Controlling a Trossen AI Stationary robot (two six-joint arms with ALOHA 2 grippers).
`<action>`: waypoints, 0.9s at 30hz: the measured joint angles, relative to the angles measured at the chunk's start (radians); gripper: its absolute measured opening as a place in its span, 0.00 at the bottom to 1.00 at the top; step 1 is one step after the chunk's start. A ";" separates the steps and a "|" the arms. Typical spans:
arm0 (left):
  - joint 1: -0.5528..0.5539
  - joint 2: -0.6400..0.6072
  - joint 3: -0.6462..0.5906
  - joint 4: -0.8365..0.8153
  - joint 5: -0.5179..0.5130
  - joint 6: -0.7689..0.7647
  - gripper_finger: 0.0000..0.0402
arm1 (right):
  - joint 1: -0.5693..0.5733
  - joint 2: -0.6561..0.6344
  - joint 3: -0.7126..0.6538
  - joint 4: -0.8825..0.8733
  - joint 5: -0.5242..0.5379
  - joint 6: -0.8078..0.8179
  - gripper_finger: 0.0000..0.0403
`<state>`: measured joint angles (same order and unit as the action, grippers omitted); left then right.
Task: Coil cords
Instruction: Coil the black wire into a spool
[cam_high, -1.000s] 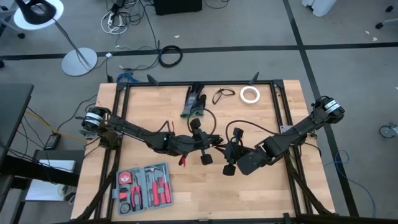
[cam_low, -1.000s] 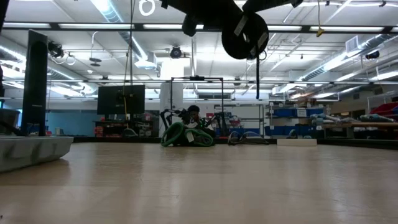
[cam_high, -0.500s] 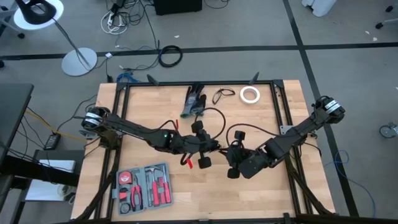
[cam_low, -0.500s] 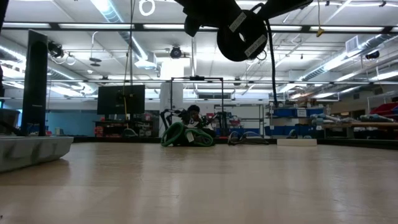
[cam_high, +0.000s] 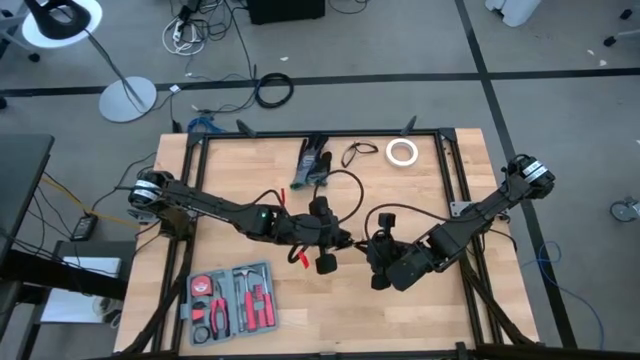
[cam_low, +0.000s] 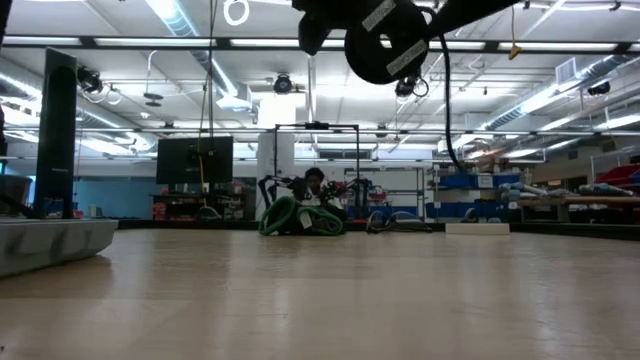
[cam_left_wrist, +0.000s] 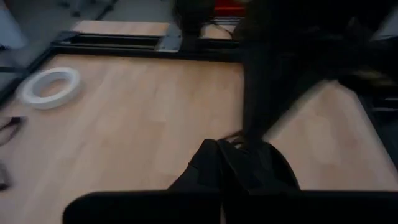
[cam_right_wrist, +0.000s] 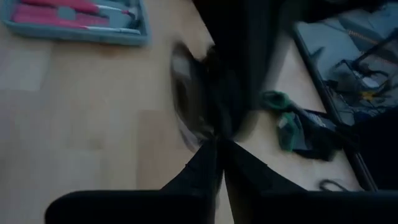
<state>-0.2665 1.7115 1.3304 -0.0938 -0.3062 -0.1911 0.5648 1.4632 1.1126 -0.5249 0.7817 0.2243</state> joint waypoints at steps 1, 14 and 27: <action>-0.002 0.000 0.000 0.002 0.016 -0.003 0.00 | 0.000 0.000 -0.001 -0.012 0.008 0.004 0.06; -0.012 -0.002 0.004 0.067 0.021 0.013 0.00 | -0.005 0.001 -0.002 -0.032 0.017 0.056 0.07; -0.012 -0.002 0.005 0.121 -0.081 0.108 0.00 | 0.046 -0.005 -0.003 -0.148 -0.007 0.216 0.19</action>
<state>-0.2783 1.7092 1.3349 0.0274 -0.3875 -0.0826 0.6108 1.4582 1.1101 -0.6728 0.7750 0.4403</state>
